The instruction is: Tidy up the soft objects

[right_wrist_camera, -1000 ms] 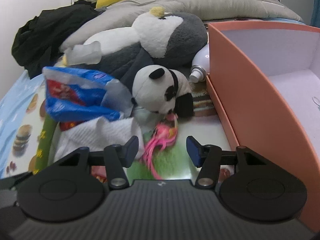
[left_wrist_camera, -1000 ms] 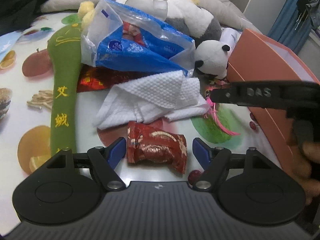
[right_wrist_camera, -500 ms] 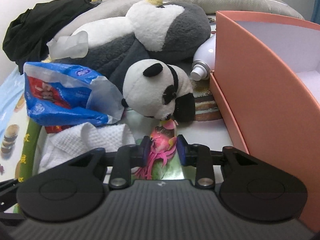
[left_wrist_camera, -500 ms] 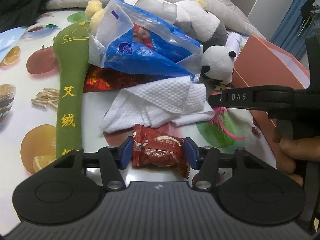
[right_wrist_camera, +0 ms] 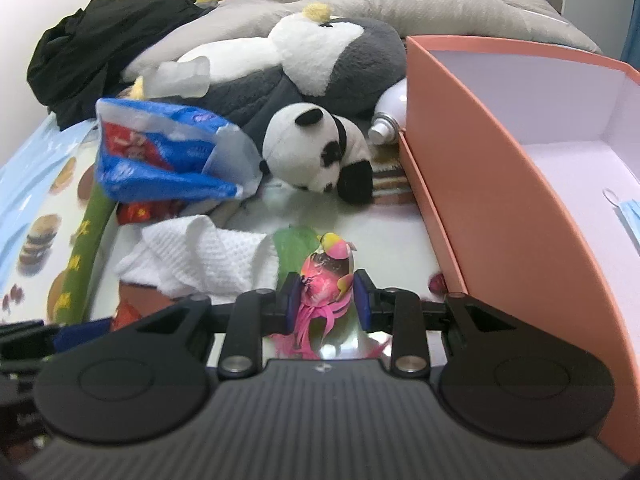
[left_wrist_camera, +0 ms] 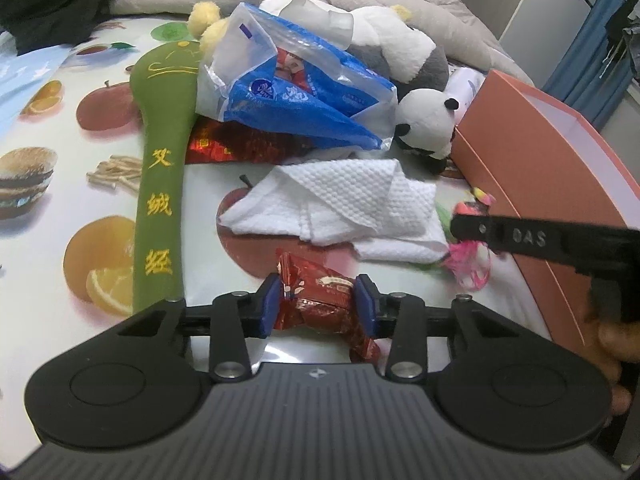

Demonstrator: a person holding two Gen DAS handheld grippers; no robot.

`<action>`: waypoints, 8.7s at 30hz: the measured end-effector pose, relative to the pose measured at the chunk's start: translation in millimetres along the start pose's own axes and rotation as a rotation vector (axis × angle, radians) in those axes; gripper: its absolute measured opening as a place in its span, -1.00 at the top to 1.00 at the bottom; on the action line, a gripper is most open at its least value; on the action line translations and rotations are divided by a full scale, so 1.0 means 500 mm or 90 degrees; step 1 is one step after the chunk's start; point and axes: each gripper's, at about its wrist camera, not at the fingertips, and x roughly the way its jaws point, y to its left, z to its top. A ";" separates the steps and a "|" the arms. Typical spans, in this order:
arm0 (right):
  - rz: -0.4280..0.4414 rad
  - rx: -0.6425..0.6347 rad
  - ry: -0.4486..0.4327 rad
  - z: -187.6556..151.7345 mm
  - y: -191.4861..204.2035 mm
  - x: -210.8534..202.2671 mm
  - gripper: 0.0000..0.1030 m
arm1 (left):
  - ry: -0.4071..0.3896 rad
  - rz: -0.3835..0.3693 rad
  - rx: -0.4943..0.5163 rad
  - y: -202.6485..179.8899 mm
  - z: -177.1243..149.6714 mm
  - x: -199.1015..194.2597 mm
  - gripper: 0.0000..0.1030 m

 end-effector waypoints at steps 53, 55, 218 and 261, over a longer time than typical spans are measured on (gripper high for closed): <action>-0.017 0.058 0.000 -0.159 -0.017 -0.161 0.05 | 0.018 -0.077 -0.073 -0.071 -0.003 -0.011 -0.40; -0.016 0.072 -0.004 -0.162 -0.020 -0.171 0.05 | 0.028 -0.066 -0.051 -0.086 -0.002 0.007 -0.40; 0.121 -0.005 -0.075 -0.141 0.011 -0.403 -0.06 | -0.077 -0.029 -0.010 -0.077 -0.125 -0.333 -0.20; 0.158 -0.159 0.008 0.060 0.145 0.132 -0.13 | -0.013 -0.022 -0.022 0.017 -0.075 -0.030 -0.10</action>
